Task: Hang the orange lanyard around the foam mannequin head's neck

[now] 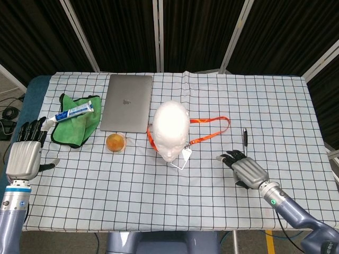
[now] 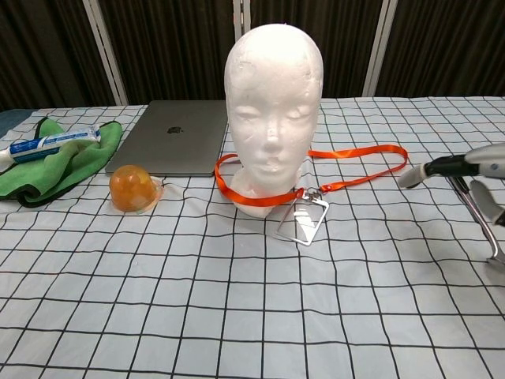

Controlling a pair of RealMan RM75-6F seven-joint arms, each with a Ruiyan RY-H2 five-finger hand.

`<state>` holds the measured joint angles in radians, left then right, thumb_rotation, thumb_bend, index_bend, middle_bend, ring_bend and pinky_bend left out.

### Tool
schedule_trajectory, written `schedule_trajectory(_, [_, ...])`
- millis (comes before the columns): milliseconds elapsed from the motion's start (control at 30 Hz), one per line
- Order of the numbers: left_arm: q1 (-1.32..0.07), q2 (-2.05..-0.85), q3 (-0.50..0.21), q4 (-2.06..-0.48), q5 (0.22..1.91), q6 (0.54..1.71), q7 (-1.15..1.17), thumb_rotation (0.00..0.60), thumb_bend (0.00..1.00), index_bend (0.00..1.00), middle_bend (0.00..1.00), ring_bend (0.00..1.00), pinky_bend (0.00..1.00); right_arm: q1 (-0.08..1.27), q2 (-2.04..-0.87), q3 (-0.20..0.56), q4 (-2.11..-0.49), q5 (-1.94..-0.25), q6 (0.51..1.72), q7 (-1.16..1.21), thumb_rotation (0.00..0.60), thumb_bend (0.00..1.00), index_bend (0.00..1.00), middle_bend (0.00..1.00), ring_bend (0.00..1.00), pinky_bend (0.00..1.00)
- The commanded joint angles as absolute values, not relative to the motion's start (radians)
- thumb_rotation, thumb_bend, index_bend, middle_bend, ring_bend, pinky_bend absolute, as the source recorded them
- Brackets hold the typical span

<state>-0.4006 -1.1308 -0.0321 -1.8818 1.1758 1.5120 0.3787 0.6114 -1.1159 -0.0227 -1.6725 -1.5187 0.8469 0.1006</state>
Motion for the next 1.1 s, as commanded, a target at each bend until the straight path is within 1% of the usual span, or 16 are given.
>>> schedule_trajectory(33, [-0.387,-1.151,-0.027,-1.852,1.186,1.507,0.381,0.6,0.0,0.0,0.0,0.0,0.0,0.652,-1.184,-0.013,-1.655,-1.516,0.796,0.059,0.6,1.0,0.14,0.11,0.01,0.08])
schedule_trajectory(300, [-0.379,-1.165,-0.038,-1.822,1.194,1.466,0.372,0.6,0.0,0.0,0.0,0.0,0.0,0.713,-1.339,0.046,-1.6,-1.426,0.738,-0.052,0.6,1.0,0.14,0.11,0.01,0.09])
schedule_trajectory(567, [-0.371,-1.161,-0.066,-1.81,1.176,1.438,0.35,0.6,0.0,0.0,0.0,0.0,0.0,0.761,-1.449,0.078,-1.554,-1.322,0.698,-0.147,0.6,1.0,0.14,0.11,0.01,0.09])
schedule_trajectory(867, [-0.359,-1.154,-0.086,-1.798,1.18,1.424,0.333,0.6,0.0,0.0,0.0,0.0,0.0,0.779,-1.509,0.072,-1.511,-1.231,0.686,-0.223,0.6,1.0,0.14,0.11,0.01,0.09])
schedule_trajectory(1100, [-0.352,-1.155,-0.093,-1.797,1.189,1.414,0.331,0.6,0.0,0.0,0.0,0.0,0.0,0.787,-1.504,0.054,-1.54,-1.205,0.677,-0.254,0.6,1.0,0.14,0.11,0.01,0.09])
